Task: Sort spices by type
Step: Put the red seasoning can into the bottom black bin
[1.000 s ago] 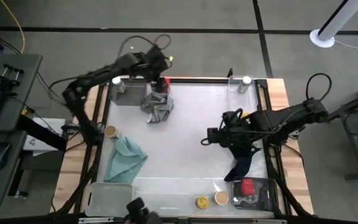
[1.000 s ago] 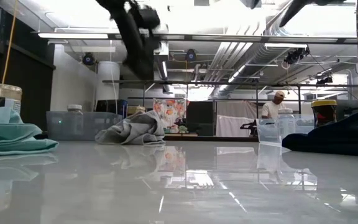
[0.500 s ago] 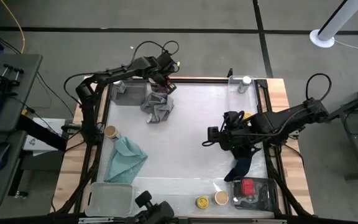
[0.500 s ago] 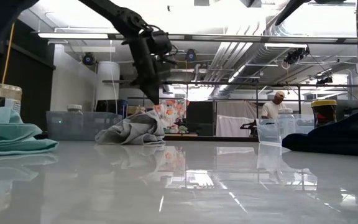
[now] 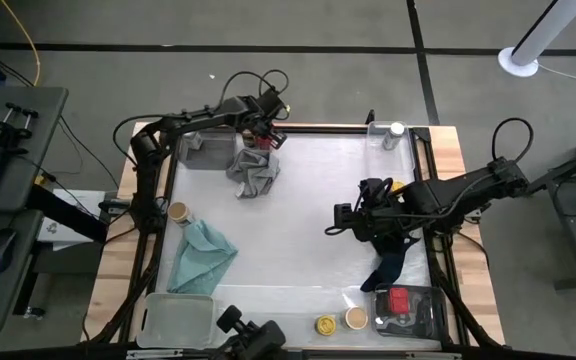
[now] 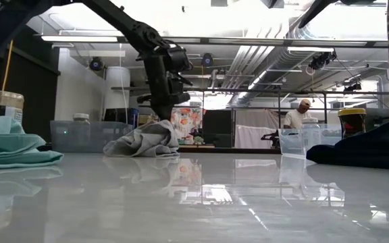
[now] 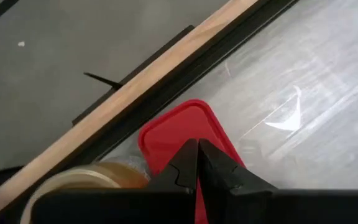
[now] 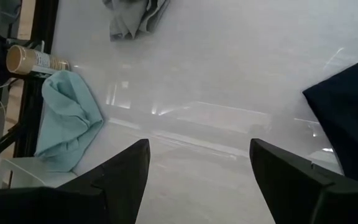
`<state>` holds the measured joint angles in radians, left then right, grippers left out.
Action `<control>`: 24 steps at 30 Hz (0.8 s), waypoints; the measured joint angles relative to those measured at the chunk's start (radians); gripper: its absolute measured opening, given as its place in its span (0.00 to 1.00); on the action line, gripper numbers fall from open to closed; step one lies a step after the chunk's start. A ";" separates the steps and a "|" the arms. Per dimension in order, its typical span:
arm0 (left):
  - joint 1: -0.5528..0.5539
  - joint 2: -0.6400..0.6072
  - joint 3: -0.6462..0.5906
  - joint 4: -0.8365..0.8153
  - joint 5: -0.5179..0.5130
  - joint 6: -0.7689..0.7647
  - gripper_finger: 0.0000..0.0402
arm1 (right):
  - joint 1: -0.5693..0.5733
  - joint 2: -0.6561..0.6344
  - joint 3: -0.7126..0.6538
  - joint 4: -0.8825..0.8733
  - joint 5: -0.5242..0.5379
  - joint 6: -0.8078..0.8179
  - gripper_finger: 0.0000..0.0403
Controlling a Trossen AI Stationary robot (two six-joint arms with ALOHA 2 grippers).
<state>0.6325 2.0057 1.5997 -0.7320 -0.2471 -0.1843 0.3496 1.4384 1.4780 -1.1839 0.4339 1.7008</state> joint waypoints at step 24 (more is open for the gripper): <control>-0.337 0.007 0.000 0.043 0.065 -0.129 0.00 | 0.000 0.000 0.000 -0.002 0.003 -0.092 0.68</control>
<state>0.2952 2.0129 1.6001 -0.6891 -0.1822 -0.3137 0.3496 1.4384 1.4780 -1.1854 0.4371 1.6088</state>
